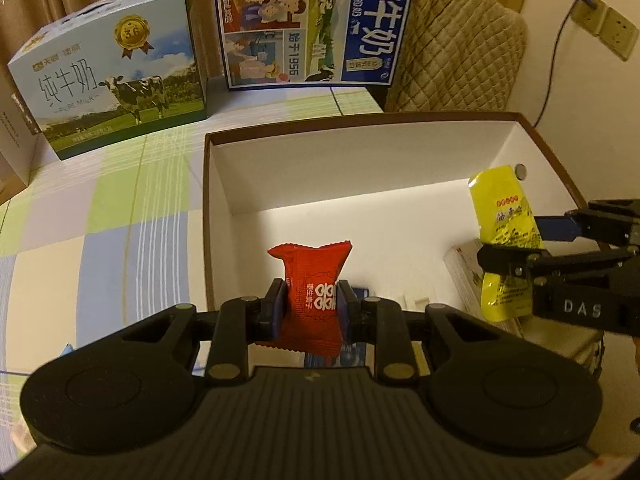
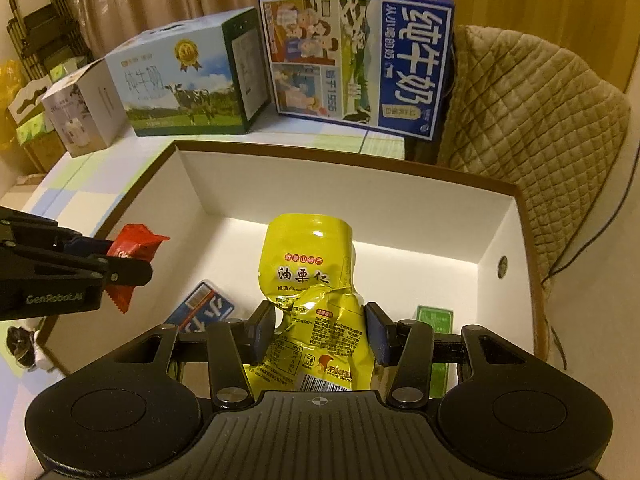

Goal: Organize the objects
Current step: 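Carry both packets into the brown box and open both grippers, then withdraw both grippers from the brown box toward the remaining table items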

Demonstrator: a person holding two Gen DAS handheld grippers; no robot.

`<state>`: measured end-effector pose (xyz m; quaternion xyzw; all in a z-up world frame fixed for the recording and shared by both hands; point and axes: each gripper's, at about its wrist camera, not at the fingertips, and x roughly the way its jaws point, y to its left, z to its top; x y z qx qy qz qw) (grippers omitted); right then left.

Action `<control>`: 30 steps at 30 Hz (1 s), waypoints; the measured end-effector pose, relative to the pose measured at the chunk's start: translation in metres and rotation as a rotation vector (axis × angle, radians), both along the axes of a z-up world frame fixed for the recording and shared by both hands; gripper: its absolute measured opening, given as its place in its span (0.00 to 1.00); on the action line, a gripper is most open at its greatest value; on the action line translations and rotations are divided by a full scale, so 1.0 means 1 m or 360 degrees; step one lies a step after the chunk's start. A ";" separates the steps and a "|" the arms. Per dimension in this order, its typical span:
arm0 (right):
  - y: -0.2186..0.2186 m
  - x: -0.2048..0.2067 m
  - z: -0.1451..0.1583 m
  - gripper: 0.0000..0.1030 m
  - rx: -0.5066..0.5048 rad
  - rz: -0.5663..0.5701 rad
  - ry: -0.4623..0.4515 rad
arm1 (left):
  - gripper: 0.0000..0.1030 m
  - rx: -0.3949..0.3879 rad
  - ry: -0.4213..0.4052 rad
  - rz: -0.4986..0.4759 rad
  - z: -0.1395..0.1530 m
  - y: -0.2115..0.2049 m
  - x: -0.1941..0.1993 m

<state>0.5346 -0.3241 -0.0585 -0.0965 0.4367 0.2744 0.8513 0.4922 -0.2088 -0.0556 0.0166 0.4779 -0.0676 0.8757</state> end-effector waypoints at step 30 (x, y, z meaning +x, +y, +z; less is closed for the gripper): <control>-0.014 0.021 -0.008 0.66 0.0091 -0.0123 0.0046 | 0.33 0.0063 -0.0025 -0.0029 -0.003 -0.014 0.035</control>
